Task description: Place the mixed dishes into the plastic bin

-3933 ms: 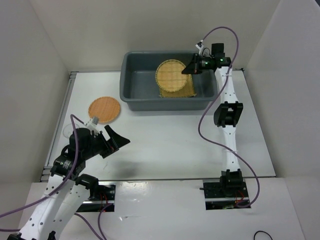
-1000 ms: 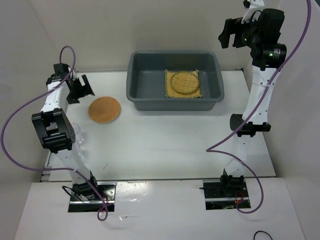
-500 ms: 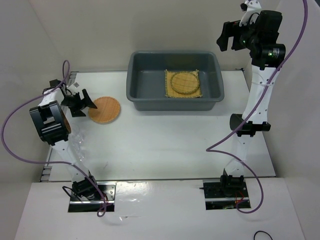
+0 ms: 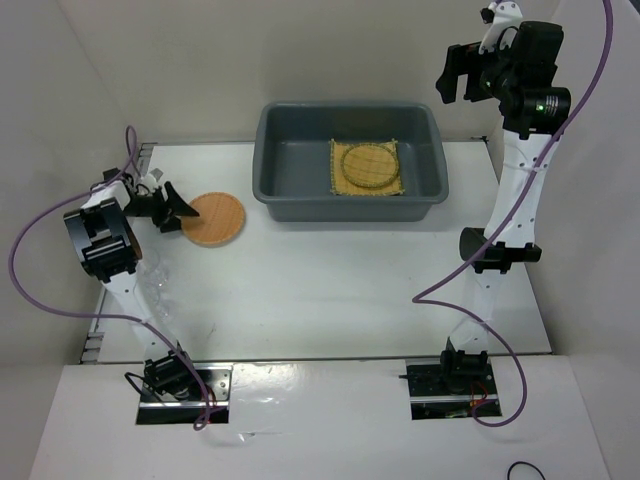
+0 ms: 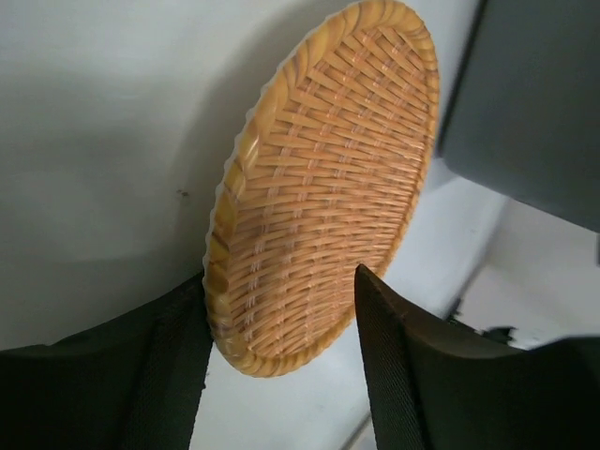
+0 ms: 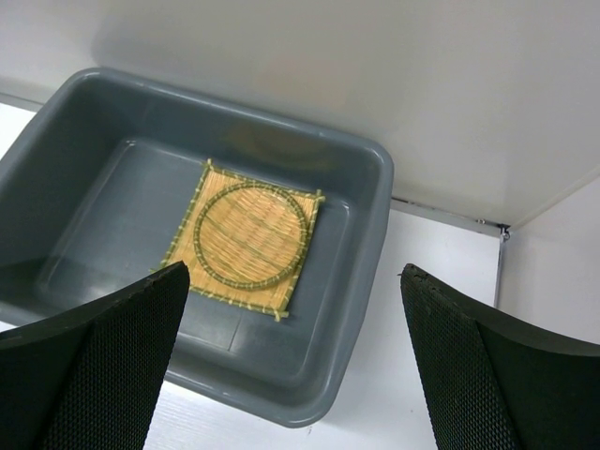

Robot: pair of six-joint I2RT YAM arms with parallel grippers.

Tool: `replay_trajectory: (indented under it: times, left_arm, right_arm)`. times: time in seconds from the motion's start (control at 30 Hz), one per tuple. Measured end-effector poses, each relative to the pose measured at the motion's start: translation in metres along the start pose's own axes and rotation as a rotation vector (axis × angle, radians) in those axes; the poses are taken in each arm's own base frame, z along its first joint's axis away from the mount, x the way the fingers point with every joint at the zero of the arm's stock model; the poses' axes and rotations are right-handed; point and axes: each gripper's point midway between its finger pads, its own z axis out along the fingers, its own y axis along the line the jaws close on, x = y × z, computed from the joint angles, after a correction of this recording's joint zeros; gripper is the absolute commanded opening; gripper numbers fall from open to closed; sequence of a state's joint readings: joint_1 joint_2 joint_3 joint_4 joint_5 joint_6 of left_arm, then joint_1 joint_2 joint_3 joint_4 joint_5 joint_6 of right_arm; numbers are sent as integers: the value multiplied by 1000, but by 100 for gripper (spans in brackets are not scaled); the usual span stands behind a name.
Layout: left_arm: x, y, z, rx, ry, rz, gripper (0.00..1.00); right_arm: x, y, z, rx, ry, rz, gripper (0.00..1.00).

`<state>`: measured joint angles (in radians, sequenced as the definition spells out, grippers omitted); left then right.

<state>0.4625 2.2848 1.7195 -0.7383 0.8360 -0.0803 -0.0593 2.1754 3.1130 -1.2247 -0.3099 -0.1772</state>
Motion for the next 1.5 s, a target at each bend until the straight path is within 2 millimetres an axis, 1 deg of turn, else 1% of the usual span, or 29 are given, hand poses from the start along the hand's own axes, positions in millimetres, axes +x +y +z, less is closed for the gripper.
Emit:
replay_trajectory:
  times: [0.07, 0.17, 0.27, 0.3, 0.4, 0.43, 0.47, 0.53, 0.67, 0.8, 0.87, 0.93, 0.97, 1.03, 1.1, 1.13, 1.17, 1.2, 1.23, 1.27, 1.3, 1.33, 1.4, 1.43, 1.47, 1.5]
  left_arm:
    - [2, -1, 7, 50, 10, -16, 61]
    - [9, -6, 15, 150, 35, -51, 59]
    - [12, -11, 19, 221, 48, -71, 52]
    - [13, -11, 20, 238, 49, -74, 39]
    - [18, -7, 25, 280, 51, -94, 27]
    - [20, -6, 27, 300, 56, -107, 14]
    - [23, -6, 29, 316, 61, -120, 8]
    - [24, -8, 30, 357, 63, -128, 0]
    - [22, -9, 30, 369, 56, -118, 0]
    - [17, -8, 28, 350, 52, -157, 0]
    - [7, -9, 26, 314, 38, -187, 0]
    - [-11, -14, 18, 261, -5, -197, 0]
    - [-22, -20, 11, 236, -40, -194, 0]
    - [-51, -41, -11, 197, -130, -178, 0]
    - [-83, -74, -40, 177, -244, -142, 0]
    - [-98, -94, -56, 171, -311, -118, 0]
    - [-109, -115, -73, 169, -379, -96, 0]
    - [-119, -141, -92, 173, -456, -65, 0]
    - [-123, -163, -104, 181, -509, -46, 0]
    - [-125, -194, -117, 199, -571, -20, 0]
    - [-125, -221, -125, 221, -608, 3, 0]
    - [-123, -248, -129, 246, -635, 27, 0]
    - [-118, -311, -128, 325, -662, 100, 0]
    - [-116, -334, -125, 360, -663, 126, 0]
    - [-112, -365, -117, 403, -646, 155, 0]
    - [-111, -387, -107, 436, -634, 178, 0]
  right_arm:
    - [1, -1, 1, 7, 4, 1, 98]
    - [2, -4, 1, 18, 9, 2, 98]
    - [4, -6, 2, 31, 16, 3, 98]
    - [5, -7, 2, 35, 19, 4, 98]
    - [9, -11, 3, 50, 32, 9, 98]
    - [9, -12, 4, 54, 34, 9, 98]
    - [9, -13, 4, 57, 35, 9, 98]
    - [10, -14, 4, 63, 39, 10, 98]
    - [13, -16, 5, 69, 47, 12, 98]
    - [15, -16, 7, 71, 56, 14, 98]
    - [16, -16, 7, 71, 57, 15, 98]
    - [17, -16, 7, 70, 60, 16, 98]
    - [17, -16, 8, 70, 61, 16, 98]
    - [17, -16, 7, 70, 61, 16, 98]
    - [17, -16, 6, 69, 62, 16, 98]
    - [17, -15, 6, 68, 64, 17, 98]
    - [17, -15, 5, 67, 65, 17, 98]
    - [16, -14, 4, 65, 64, 17, 98]
    - [16, -14, 3, 64, 64, 17, 98]
    - [16, -13, 2, 64, 64, 17, 98]
    - [15, -13, 1, 64, 63, 17, 98]
    - [14, -13, 0, 64, 61, 16, 98]
    - [12, -12, -4, 64, 58, 15, 98]
    - [11, -11, -6, 65, 56, 15, 98]
    - [10, -11, -8, 65, 54, 14, 98]
    - [8, -10, -11, 65, 49, 13, 98]
